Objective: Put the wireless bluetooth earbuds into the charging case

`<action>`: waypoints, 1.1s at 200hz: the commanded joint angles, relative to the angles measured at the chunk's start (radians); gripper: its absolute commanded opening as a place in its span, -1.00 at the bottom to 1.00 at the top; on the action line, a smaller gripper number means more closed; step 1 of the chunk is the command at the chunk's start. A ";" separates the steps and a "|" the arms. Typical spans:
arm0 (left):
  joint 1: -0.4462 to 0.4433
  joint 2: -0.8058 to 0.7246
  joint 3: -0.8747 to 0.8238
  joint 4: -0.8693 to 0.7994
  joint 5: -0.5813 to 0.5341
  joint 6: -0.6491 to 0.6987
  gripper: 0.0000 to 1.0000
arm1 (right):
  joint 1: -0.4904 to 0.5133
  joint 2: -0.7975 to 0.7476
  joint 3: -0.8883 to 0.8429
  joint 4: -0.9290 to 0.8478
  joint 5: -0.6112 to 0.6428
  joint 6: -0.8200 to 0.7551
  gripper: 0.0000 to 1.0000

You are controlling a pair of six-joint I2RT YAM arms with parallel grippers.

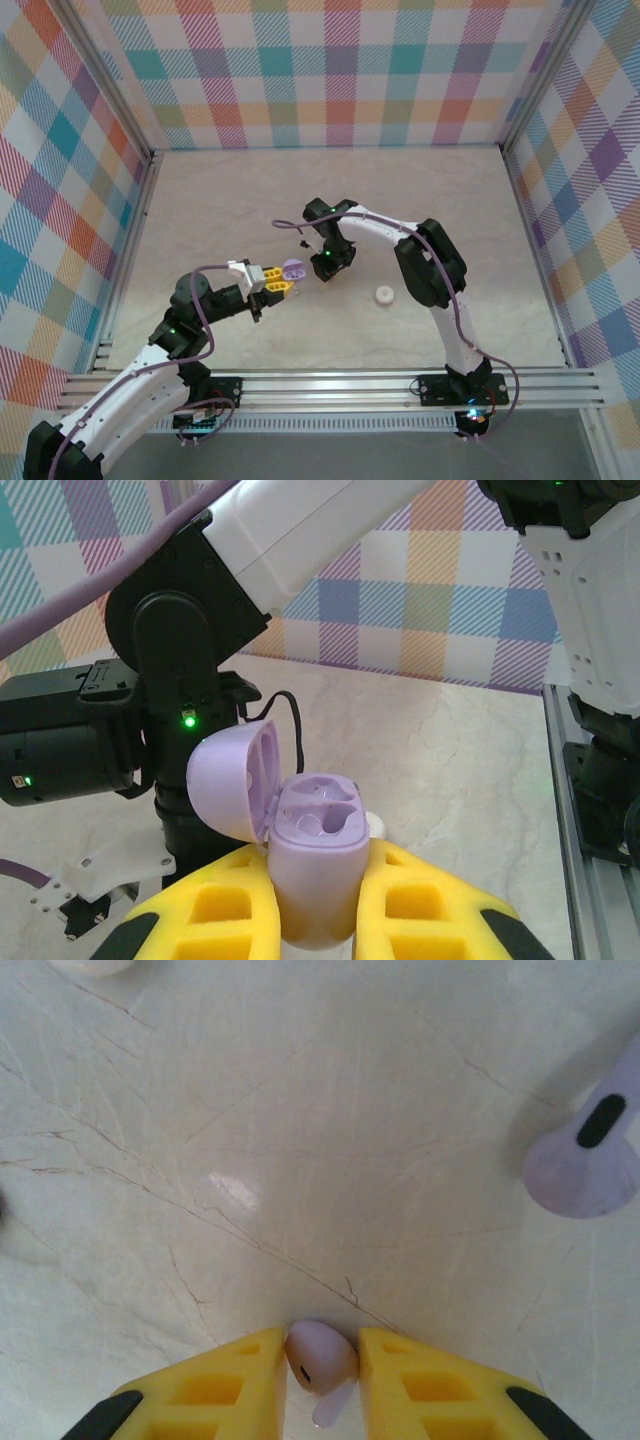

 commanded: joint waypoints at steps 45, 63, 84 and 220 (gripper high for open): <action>0.009 -0.024 0.048 -0.036 -0.001 0.010 -1.00 | -0.034 -0.160 -0.076 0.079 -0.002 0.116 -0.50; 0.009 -0.020 0.048 -0.018 -0.001 -0.005 -1.00 | -0.049 -0.214 -0.102 0.107 0.007 0.138 -0.50; 0.009 0.000 0.054 0.043 -0.008 -0.043 -1.00 | -0.058 -0.304 -0.134 0.145 0.024 0.163 -0.50; -0.023 0.368 0.179 0.476 -0.056 -0.348 -1.00 | -0.073 -0.966 -0.373 0.499 0.017 0.215 -0.40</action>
